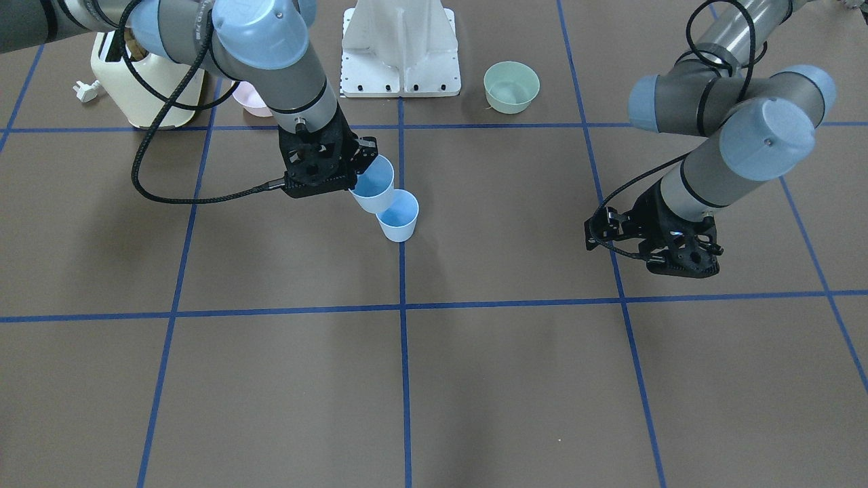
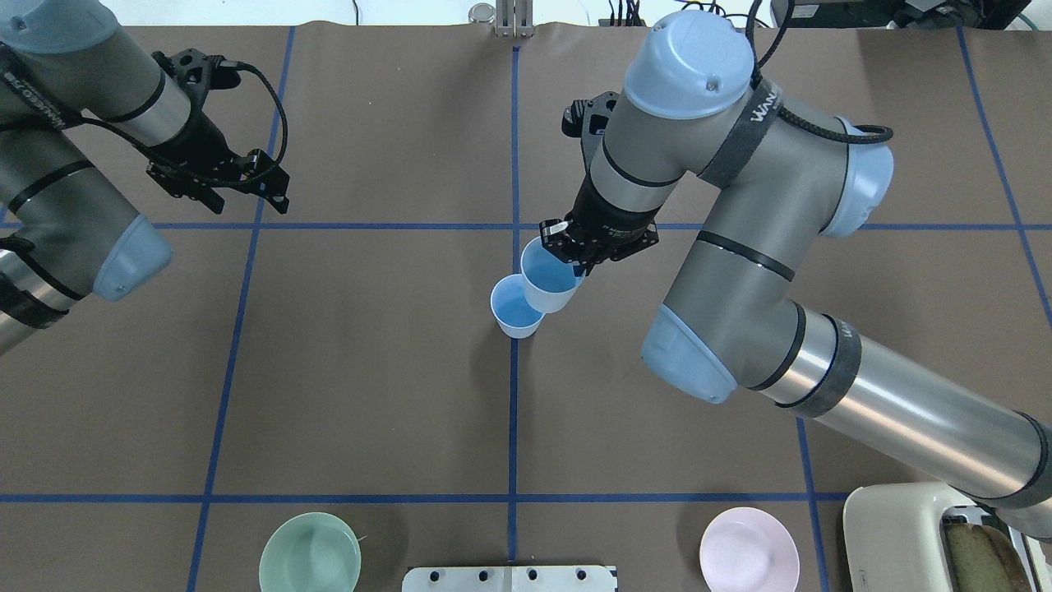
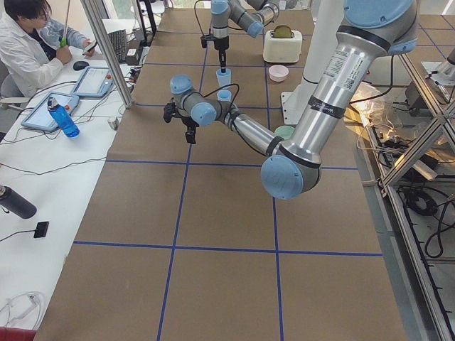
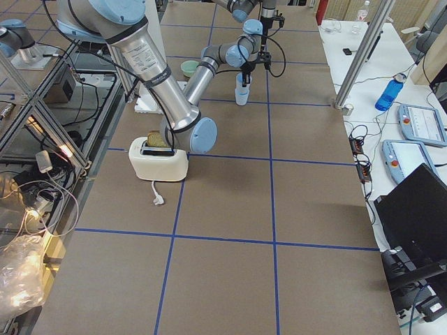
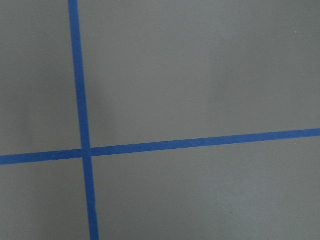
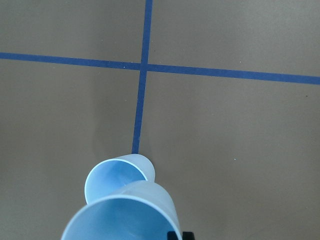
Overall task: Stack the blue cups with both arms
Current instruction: 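Lower the right gripper's blue cup into the center cup while the left withdraws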
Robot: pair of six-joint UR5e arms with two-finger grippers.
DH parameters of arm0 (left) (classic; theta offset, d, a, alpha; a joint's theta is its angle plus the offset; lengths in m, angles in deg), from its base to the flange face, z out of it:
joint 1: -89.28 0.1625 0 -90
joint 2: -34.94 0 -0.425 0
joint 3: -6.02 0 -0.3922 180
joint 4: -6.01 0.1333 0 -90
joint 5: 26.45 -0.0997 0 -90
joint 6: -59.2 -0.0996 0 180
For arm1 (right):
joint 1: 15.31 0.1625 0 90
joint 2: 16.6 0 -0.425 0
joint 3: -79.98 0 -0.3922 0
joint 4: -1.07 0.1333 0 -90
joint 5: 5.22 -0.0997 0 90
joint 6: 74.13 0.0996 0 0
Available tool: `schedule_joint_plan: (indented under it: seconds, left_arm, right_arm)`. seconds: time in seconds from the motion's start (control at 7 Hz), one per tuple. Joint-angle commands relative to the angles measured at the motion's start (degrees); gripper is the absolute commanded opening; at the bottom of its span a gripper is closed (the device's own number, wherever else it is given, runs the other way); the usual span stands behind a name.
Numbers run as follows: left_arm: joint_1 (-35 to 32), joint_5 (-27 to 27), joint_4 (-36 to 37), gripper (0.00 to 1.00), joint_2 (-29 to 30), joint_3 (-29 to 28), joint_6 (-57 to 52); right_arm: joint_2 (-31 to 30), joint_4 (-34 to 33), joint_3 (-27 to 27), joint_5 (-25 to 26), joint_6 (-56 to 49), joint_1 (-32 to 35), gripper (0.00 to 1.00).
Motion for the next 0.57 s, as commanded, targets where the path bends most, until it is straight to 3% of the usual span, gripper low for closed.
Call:
schedule_joint_plan:
  seconds: [0.0,0.43]
  left_arm:
    - [-0.1,-0.2,0.0,0.98,-0.2,-0.1,-0.2]
    - [-0.1,-0.2,0.0,0.98,-0.3,-0.1,-0.2]
  right_arm:
    - [0.4,0.1,-0.1,0.8,1.0,-1.7,0.0]
    - [1.4,0.2,-1.4,2.6,1.7,-2.7,0.0]
